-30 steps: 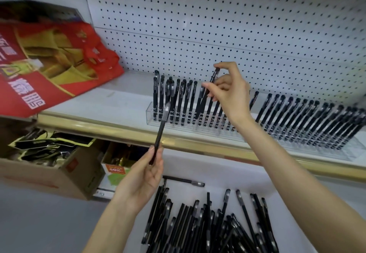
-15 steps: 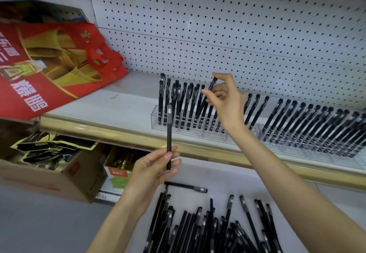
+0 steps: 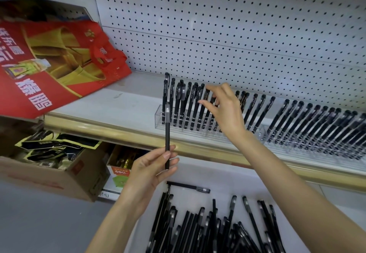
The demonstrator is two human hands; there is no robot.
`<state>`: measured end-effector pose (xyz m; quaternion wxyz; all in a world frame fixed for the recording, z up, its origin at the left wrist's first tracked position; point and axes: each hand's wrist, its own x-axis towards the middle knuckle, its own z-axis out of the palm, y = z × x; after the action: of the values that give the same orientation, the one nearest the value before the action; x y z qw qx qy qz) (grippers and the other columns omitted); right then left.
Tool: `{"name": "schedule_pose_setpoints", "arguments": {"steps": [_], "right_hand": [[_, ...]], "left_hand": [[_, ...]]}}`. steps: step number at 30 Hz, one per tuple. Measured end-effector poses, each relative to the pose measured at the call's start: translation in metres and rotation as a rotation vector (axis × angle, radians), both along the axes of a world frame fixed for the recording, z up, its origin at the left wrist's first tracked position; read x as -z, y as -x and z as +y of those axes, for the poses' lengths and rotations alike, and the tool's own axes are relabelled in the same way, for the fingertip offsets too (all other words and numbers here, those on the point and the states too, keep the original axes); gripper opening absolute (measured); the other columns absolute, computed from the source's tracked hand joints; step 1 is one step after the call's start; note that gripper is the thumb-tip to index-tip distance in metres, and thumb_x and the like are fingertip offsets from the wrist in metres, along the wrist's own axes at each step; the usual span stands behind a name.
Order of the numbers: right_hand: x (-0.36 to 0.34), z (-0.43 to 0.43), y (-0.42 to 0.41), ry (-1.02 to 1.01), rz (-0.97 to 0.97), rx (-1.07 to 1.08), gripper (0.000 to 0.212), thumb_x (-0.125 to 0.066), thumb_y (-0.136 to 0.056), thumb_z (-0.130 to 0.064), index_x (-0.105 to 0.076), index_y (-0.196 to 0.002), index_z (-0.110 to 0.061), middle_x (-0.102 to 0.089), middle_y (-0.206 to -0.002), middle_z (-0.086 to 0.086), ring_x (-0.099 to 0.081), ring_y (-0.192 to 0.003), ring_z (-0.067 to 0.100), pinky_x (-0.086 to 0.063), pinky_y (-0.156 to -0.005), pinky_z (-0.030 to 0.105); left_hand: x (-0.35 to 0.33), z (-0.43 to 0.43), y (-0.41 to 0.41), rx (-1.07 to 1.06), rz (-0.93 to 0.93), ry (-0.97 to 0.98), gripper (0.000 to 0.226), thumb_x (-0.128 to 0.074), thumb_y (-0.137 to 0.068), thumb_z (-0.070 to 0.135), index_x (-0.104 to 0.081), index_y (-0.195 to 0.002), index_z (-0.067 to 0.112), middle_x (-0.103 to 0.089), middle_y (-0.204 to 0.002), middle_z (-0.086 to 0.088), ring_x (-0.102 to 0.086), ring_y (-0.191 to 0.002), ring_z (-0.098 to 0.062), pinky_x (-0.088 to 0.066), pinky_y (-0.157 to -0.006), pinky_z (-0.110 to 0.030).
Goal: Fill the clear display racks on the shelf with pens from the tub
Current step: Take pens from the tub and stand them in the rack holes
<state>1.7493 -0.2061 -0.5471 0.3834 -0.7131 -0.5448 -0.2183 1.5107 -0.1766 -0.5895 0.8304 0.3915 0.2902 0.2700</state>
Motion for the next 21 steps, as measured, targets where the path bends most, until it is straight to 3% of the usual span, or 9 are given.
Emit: {"name": "schedule_pose_setpoints", "arguments": {"steps": [5,9,12,17,21], "right_hand": [[-0.002,-0.004,-0.002,0.017,0.014,-0.008,0.051,-0.071,-0.082,-0.027,-0.059,-0.127,-0.005,-0.053,-0.093,0.006,-0.049,-0.065,0.014,-0.054,-0.072,0.034],[-0.007,-0.015,-0.001,-0.058,0.088,0.009,0.050,-0.069,-0.084,-0.029,-0.059,-0.127,-0.006,-0.046,-0.087,-0.004,-0.039,-0.059,0.005,-0.044,-0.073,0.012],[-0.014,-0.030,0.012,-0.070,0.288,-0.022,0.033,-0.068,-0.086,-0.028,-0.068,-0.113,-0.010,-0.054,-0.081,-0.008,-0.049,-0.065,-0.001,-0.041,-0.069,0.007],[-0.014,-0.049,0.045,0.197,0.778,-0.296,0.014,-0.065,-0.088,-0.018,-0.068,-0.101,-0.018,-0.068,-0.081,0.000,-0.061,-0.061,0.003,-0.050,-0.054,0.018],[-0.012,-0.057,0.049,0.214,0.972,-0.330,0.006,-0.064,-0.088,-0.018,-0.069,-0.092,-0.017,-0.070,-0.087,-0.001,-0.066,-0.073,0.006,-0.054,-0.060,0.024]], "left_hand": [[0.001,0.000,-0.002,0.011,0.014,-0.023,0.030,-0.064,-0.074,0.012,-0.072,-0.102,0.005,-0.072,-0.097,-0.011,-0.070,-0.086,-0.018,-0.058,-0.075,-0.026],[0.002,-0.001,-0.005,0.026,0.024,-0.045,0.033,-0.064,-0.076,0.012,-0.069,-0.107,0.002,-0.071,-0.095,-0.012,-0.070,-0.086,-0.018,-0.058,-0.074,-0.026],[0.001,-0.005,-0.010,0.056,0.011,-0.060,0.032,-0.064,-0.076,0.011,-0.071,-0.106,0.004,-0.070,-0.088,-0.013,-0.069,-0.085,-0.019,-0.058,-0.073,-0.026],[-0.002,-0.016,-0.026,0.104,-0.004,-0.091,0.030,-0.065,-0.076,0.011,-0.071,-0.104,0.003,-0.070,-0.084,-0.013,-0.068,-0.082,-0.018,-0.058,-0.072,-0.027],[-0.001,-0.024,-0.032,0.102,0.042,-0.181,0.023,-0.064,-0.083,0.005,-0.070,-0.105,0.000,-0.070,-0.088,-0.018,-0.069,-0.084,-0.022,-0.058,-0.073,-0.028]]}}
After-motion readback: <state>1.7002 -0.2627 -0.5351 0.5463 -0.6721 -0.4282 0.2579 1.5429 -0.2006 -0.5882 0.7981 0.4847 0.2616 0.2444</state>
